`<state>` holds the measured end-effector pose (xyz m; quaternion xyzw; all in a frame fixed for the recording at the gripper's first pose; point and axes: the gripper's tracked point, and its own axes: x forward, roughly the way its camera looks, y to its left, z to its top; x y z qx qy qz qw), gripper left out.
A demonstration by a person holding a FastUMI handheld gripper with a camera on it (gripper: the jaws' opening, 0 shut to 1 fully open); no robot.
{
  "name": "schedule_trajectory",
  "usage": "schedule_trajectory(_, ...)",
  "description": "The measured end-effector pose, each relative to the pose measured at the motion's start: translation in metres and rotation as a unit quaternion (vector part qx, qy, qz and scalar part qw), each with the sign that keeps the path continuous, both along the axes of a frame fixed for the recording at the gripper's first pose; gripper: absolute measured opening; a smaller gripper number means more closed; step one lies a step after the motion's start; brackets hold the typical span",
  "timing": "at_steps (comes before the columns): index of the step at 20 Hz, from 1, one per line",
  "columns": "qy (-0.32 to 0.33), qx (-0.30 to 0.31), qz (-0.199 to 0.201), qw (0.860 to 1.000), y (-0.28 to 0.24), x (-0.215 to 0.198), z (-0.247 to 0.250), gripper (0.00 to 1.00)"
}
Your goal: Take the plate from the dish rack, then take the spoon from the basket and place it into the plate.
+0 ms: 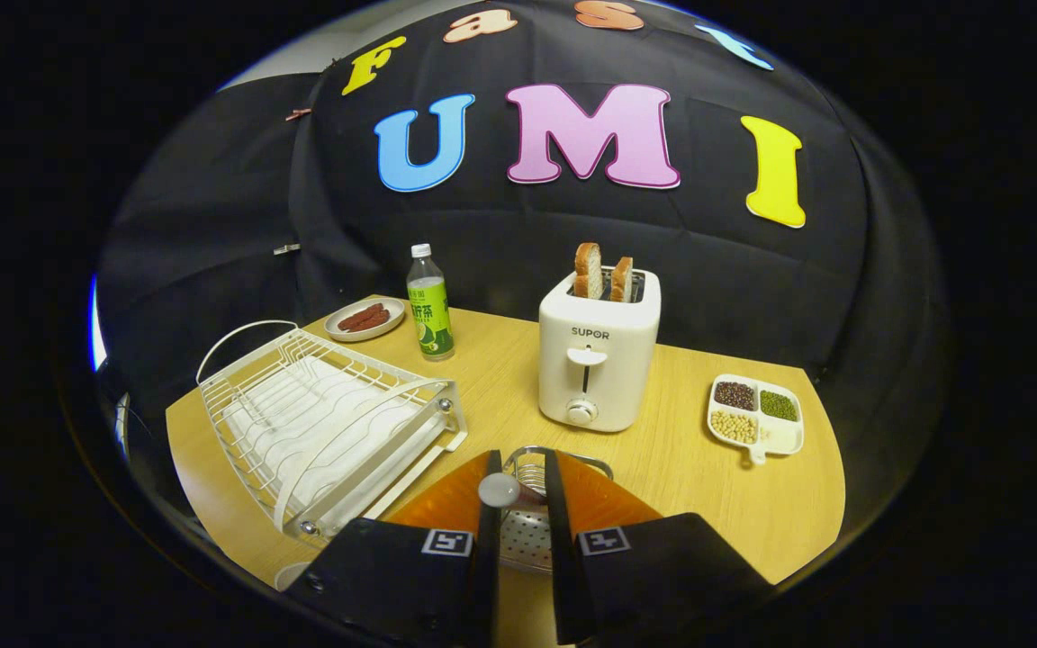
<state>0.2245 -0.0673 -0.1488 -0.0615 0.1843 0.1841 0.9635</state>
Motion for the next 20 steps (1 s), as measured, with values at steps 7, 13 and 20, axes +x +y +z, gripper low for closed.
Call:
schedule_trajectory(7, 0.004, 0.007, 0.003, 1.0, -0.013, -0.004, 0.018, 0.13)
schedule_trajectory(13, -0.007, 0.028, 0.017, 0.999, -0.005, -0.037, 0.078, 0.13)
schedule_trajectory(20, 0.007, 0.044, 0.02, 0.999, 0.015, -0.117, 0.107, 0.13)
